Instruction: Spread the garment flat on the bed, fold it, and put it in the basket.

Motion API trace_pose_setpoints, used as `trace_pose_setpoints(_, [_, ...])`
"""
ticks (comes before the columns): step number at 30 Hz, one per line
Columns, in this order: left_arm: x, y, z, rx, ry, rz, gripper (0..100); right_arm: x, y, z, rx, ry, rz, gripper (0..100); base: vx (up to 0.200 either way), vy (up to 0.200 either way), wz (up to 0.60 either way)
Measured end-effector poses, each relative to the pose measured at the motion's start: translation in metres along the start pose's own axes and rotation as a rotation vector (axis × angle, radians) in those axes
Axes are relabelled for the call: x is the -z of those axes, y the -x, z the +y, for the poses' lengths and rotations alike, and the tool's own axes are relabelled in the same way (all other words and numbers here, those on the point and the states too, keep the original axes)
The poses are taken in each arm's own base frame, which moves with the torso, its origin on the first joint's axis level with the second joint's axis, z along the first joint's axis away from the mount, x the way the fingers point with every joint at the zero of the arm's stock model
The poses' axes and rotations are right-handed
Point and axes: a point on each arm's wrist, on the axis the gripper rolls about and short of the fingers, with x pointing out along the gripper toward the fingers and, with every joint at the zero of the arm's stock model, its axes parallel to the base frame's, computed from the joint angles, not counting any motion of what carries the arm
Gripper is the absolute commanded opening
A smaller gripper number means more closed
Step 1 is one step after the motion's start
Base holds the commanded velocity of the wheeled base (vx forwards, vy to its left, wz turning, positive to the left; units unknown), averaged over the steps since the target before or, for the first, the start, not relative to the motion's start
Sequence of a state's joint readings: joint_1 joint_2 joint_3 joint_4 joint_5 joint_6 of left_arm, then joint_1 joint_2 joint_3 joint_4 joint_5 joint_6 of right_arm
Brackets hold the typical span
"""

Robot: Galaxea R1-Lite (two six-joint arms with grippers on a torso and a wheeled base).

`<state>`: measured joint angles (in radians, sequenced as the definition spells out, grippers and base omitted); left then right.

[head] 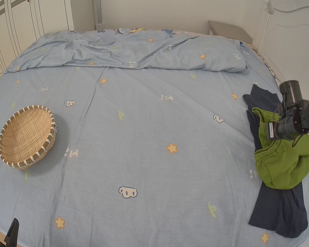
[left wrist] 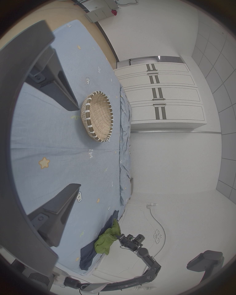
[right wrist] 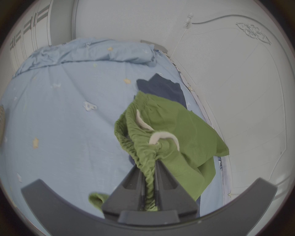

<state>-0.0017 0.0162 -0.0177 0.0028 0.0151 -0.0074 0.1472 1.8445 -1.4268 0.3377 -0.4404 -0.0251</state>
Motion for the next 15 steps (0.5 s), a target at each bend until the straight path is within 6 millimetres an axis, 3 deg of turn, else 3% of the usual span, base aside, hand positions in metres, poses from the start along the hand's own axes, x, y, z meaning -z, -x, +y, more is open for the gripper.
trace_pose_setpoints(5, [0.000,0.000,0.000,0.000,0.000,0.000,100,-0.026,0.046,0.009,-0.125,-0.071,-0.013,0,0.000,0.000,0.00])
trace_pose_setpoints(8, [0.000,0.000,0.000,0.000,0.000,0.000,100,-0.039,0.077,0.016,-0.302,-0.151,-0.010,0,0.000,0.000,0.00])
trace_pose_setpoints(15, [0.000,0.000,0.000,0.000,0.000,0.000,100,-0.045,0.125,0.040,-0.624,-0.268,0.027,0,0.000,0.000,0.00])
